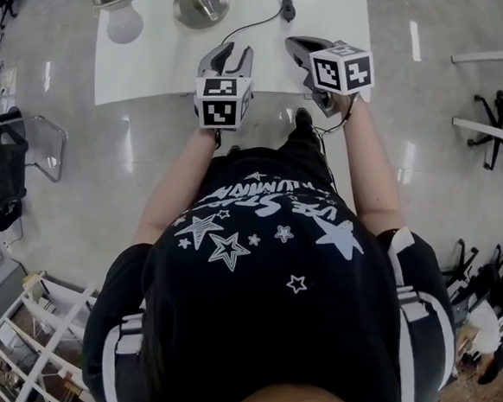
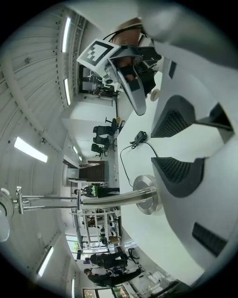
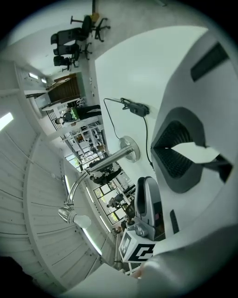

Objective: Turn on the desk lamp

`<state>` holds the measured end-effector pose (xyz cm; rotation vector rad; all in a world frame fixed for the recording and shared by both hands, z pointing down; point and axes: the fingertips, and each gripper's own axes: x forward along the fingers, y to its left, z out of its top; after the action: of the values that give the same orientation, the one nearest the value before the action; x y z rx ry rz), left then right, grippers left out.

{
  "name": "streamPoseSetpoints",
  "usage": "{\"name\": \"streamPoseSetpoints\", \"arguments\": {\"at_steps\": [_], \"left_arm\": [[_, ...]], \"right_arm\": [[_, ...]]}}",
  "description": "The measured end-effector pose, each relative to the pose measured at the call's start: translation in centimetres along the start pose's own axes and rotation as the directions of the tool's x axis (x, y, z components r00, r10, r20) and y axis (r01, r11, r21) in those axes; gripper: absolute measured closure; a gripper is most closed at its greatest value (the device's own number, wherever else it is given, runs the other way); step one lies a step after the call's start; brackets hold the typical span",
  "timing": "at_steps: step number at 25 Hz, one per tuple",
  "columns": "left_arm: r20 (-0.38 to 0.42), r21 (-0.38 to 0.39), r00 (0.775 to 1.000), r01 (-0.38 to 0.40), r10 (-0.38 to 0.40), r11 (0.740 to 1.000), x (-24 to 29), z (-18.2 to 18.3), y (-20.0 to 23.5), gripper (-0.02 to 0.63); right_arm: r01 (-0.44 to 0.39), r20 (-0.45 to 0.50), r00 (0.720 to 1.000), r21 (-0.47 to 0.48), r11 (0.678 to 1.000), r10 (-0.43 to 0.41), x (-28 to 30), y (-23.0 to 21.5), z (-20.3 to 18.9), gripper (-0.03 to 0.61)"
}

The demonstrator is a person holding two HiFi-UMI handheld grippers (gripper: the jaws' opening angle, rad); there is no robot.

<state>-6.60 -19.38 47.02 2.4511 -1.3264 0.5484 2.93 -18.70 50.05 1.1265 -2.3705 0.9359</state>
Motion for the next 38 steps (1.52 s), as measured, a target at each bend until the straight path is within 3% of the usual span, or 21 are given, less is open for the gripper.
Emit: {"name": "streamPoseSetpoints", "arguments": {"at_steps": [11, 18, 27, 38], "left_arm": [[0.036, -0.017, 0.991, 0.132, -0.131, 0.991, -6.5, -3.3, 3.1, 0.471], [0.031, -0.002, 0.975, 0.219, -0.218, 0.976, -10.0, -5.0, 3.2, 0.472], [0.037, 0.041, 0.961, 0.272, -0.273, 0.962, -12.8, -5.0, 1.2, 0.578], [0.02, 0.046, 0.955, 0.296, -0.297, 0.954, -13.4, -5.8, -1.3, 0.584]], "right_arm": [[0.067, 0.035, 0.997, 0.004, 0.998, -0.067, 1.9, 8.8, -3.1, 0.574], [0.101, 0.096, 0.989, 0.089, 0.991, -0.109, -0.2, 12.5, -5.5, 0.574], [0.179, 0.178, 0.96, 0.205, 0.962, -0.217, -5.9, 14.3, -8.5, 0.574], [0.19, 0.217, 0.945, 0.239, 0.952, -0.244, -9.1, 14.0, -10.4, 0.574]]}}
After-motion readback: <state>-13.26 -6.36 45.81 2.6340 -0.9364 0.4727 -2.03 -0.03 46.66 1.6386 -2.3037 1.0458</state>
